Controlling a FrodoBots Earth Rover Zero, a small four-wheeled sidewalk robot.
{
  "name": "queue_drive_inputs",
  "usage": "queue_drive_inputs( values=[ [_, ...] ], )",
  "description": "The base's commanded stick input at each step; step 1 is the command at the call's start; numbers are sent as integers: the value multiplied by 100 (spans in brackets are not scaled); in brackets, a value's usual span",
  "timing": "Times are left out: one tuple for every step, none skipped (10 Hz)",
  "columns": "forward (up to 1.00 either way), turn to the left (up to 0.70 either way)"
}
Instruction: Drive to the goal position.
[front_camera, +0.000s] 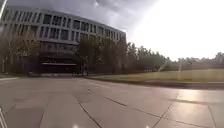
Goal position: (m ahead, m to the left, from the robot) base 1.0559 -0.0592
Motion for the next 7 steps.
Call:
queue_drive_inputs(
  values=[
    [0, 0],
    [0, 0],
    [0, 0],
    [0, 0],
    [9, 0],
    [46, 0],
    [70, 0]
  ],
)
